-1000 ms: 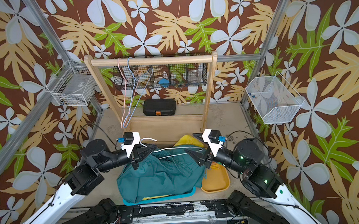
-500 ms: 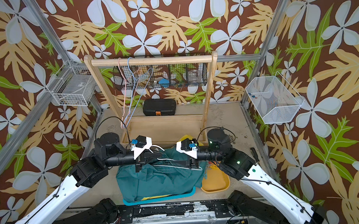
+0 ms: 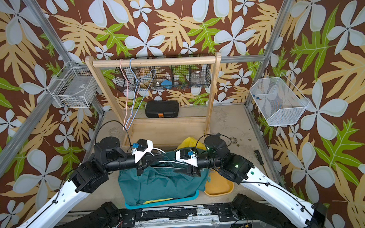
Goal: Remove the clothespins securing shorts to the hanger
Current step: Remove the shorts from the hanger.
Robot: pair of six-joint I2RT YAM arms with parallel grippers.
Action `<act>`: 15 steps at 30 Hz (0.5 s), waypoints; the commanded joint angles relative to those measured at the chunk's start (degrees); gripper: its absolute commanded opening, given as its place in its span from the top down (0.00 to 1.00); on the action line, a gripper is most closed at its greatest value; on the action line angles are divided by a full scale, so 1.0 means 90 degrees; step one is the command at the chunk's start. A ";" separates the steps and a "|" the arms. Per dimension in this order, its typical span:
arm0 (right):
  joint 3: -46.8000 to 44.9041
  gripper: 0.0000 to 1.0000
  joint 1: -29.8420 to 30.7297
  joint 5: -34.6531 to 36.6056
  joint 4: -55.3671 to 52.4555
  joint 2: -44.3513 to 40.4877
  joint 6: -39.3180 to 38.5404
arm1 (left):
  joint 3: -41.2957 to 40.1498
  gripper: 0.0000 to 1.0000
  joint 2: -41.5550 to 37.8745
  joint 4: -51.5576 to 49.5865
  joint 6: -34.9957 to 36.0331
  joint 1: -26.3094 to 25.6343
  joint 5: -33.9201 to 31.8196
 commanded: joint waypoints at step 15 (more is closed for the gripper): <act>-0.0069 1.00 0.0018 -0.0107 0.0257 0.0387 0.0778 | -0.0185 0.45 -0.0088 0.0597 -0.0449 -0.0004 -0.0412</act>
